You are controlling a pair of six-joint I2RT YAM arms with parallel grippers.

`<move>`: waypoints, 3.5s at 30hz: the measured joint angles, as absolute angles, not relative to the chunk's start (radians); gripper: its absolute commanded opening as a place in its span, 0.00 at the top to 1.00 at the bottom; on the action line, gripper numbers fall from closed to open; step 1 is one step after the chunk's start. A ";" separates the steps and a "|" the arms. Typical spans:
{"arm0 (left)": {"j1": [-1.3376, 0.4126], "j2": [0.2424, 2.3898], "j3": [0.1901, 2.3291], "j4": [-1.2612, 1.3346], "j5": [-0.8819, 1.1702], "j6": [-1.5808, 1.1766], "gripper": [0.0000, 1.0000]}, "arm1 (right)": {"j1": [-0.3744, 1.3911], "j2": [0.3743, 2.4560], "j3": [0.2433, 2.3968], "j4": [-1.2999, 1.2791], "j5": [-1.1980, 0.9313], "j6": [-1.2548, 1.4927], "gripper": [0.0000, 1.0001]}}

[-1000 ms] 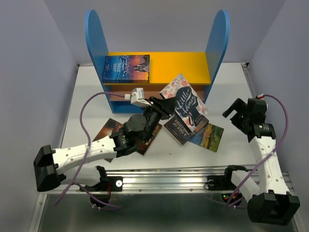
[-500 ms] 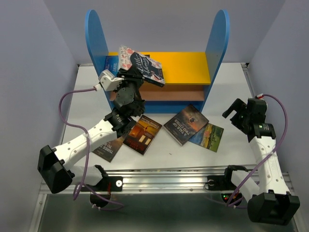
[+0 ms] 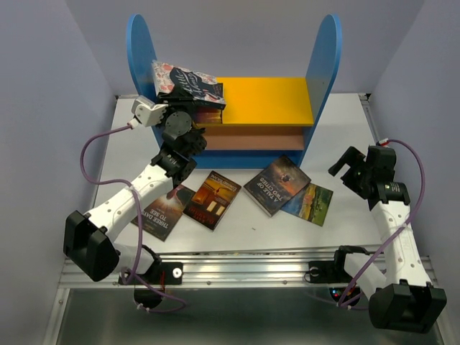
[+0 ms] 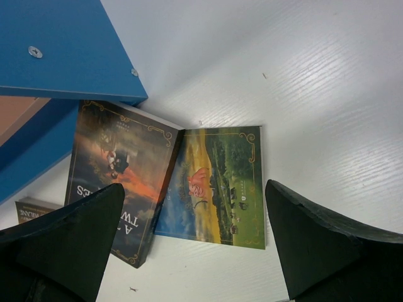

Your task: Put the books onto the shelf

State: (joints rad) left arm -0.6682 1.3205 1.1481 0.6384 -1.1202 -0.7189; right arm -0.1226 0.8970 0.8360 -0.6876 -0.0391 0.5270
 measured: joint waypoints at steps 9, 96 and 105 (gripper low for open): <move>-0.632 1.335 1.196 0.363 -1.062 -0.939 0.95 | -0.123 0.897 0.836 -0.684 -0.044 0.527 0.00; -0.469 1.242 1.428 -0.444 -0.471 -0.893 0.01 | 0.731 1.678 1.788 -0.517 0.287 0.145 0.14; -0.447 1.259 1.428 -0.416 -0.463 -0.876 0.02 | 0.731 1.771 1.883 -0.512 0.286 0.111 0.14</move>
